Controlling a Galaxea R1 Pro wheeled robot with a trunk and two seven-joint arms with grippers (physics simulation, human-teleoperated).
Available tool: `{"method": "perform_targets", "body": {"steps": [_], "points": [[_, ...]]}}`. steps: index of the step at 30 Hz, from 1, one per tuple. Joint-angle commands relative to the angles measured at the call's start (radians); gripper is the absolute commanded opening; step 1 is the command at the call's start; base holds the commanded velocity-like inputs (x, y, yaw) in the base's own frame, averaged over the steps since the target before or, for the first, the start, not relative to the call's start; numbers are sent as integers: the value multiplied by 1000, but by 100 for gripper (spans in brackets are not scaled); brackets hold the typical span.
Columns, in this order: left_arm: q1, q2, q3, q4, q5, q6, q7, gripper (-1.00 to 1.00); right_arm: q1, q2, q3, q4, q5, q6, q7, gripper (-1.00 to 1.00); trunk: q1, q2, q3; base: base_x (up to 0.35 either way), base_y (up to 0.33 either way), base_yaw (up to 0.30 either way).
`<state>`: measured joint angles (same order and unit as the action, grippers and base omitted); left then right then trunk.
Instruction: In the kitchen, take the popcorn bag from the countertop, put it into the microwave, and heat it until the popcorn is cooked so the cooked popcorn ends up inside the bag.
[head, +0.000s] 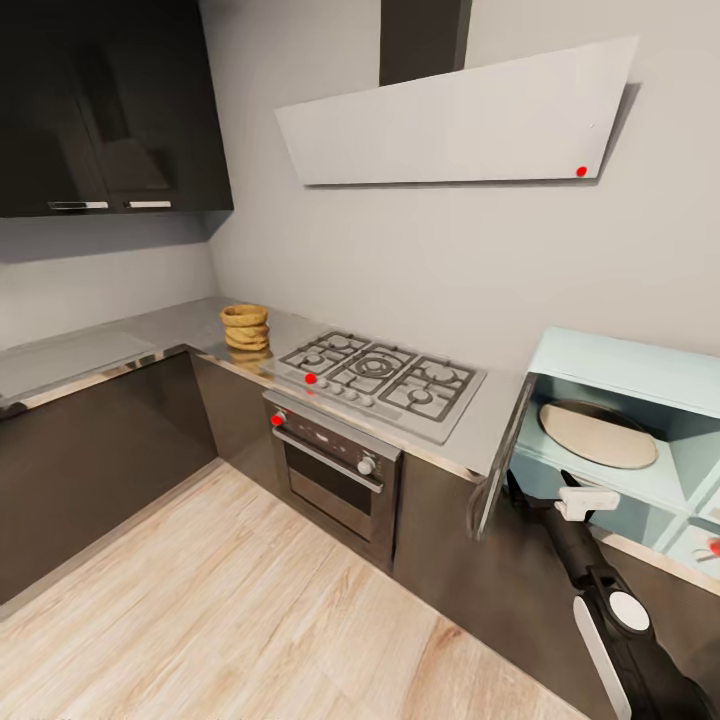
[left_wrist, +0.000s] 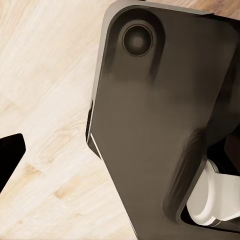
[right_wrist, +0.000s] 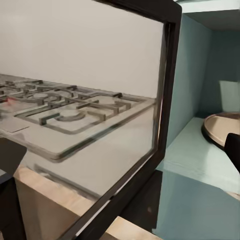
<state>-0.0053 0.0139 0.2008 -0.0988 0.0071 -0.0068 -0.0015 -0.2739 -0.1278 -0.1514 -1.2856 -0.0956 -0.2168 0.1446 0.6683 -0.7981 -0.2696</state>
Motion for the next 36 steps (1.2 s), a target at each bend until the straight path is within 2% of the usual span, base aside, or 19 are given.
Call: {"method": "perform_targets", "body": {"steps": [1, 11, 17, 25, 31, 32, 36], "points": [[-1, 0, 3, 1, 1, -1, 0, 100, -1, 1, 9, 0, -6, -3, 13, 100, 0, -1, -1, 0, 0, 2], [-1, -2, 3, 1, 1, 1, 0, 100, -1, 1, 8, 0, -6, -4, 13, 100, 0, -1, -1, -45, -25, 0], [-1, -3, 3, 1, 1, 1, 0, 100, -1, 1, 6, 0, -6, -4, 13, 100, 0, -1, -1, -273, -141, 0], [-1, -2, 5, 1, 1, -1, 0, 100, -1, 1, 8, 9, -3, -3, 13, 100, 0, -1, -1, -326, 21, 0], [-1, 1, 6, 1, 1, -1, 1, 100, -1, 1, 38, 167, 0, -4, 13, 100, 0, -1, -1, -152, 91, 0], [-1, 3, 6, 1, 1, -1, 1, 100, -1, 1, 40, 221, 0, -5, 13, 100, 0, -1, -1, -33, 19, 0], [-1, 4, 6, 1, 1, -1, 1, 100, -1, 1, 43, 534, 1, -10, 13, 100, 0, -1, -1, -10, 6, 0]]}}
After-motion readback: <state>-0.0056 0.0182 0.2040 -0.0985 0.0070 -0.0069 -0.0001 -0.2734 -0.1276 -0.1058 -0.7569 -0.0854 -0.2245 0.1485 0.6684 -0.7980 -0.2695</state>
